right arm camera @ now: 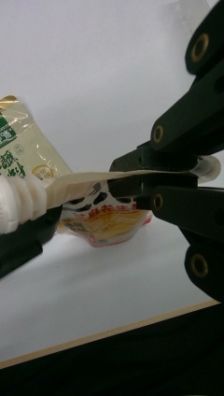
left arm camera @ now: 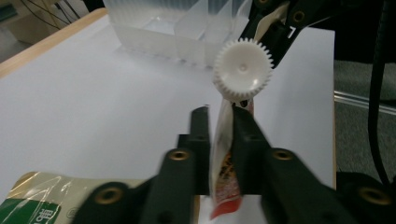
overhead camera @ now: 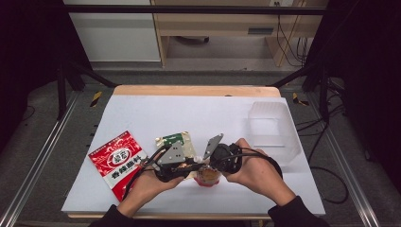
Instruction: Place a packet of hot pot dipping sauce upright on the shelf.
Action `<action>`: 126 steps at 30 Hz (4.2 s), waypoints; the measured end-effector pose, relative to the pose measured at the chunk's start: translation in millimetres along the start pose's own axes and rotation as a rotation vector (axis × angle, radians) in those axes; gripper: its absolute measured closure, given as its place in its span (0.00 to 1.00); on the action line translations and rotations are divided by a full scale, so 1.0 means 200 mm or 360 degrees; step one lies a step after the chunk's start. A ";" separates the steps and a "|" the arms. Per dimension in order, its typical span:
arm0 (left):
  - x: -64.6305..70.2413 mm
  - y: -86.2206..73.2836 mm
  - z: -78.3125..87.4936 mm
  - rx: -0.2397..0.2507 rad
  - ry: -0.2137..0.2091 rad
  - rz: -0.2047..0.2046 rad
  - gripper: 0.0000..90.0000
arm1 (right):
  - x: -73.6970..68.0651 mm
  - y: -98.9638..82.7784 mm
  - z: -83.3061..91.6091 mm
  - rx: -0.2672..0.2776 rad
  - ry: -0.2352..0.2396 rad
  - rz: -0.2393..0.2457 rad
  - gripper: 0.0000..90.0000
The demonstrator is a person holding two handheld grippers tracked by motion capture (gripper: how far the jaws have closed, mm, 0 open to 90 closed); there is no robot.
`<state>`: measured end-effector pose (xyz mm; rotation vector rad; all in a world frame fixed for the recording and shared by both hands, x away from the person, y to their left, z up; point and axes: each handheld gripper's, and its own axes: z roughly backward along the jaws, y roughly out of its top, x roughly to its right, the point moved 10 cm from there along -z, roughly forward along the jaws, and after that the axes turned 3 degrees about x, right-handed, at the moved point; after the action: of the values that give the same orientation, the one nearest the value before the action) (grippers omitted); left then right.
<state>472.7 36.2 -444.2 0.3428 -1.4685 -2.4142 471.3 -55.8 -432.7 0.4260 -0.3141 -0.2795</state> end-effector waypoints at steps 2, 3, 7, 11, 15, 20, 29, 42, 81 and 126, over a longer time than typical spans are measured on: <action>-0.01 -0.01 0.03 -0.0001 0.0005 0.0021 0.65 | 0.01 0.00 0.02 0.0021 0.0016 -0.0016 1.00; -0.02 -0.02 0.04 -0.0011 0.0016 0.0030 0.58 | 0.02 0.00 0.02 0.0035 0.0016 -0.0030 1.00; -0.06 -0.08 0.07 -0.0053 0.0079 0.0043 0.41 | 0.07 -0.01 0.07 0.0076 0.0017 -0.0049 1.00; -0.11 -0.17 0.12 -0.0112 0.0149 0.0071 0.30 | 0.13 -0.01 0.11 0.0095 0.0016 -0.0047 1.00; -0.17 -0.24 0.19 -0.0135 0.0220 0.0125 0.21 | 0.18 -0.01 0.14 0.0083 0.0023 -0.0048 1.00; -0.25 -0.30 0.25 -0.0138 0.0327 0.0210 0.15 | 0.21 -0.03 0.15 0.0066 0.0032 -0.0051 1.00; -0.36 -0.41 0.36 -0.0156 0.0499 0.0280 0.10 | 0.25 -0.03 0.18 0.0083 0.0014 -0.0060 1.00; -0.49 -0.59 0.63 -0.0108 0.0742 0.0332 0.09 | 0.33 0.01 0.32 0.0136 -0.0081 -0.0034 1.00; -0.53 -0.64 0.74 -0.0082 0.0959 0.0313 0.09 | 0.64 -0.27 0.66 0.0147 -0.0249 -0.0146 1.00; -0.51 -0.65 0.71 -0.0148 0.0932 0.0253 0.10 | 0.69 -0.62 0.55 0.0063 -0.0177 -0.0123 1.00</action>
<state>501.9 247.9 -490.3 0.7962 -1.0711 -2.0052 534.3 -249.3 -360.7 0.4634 -0.4132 -0.3738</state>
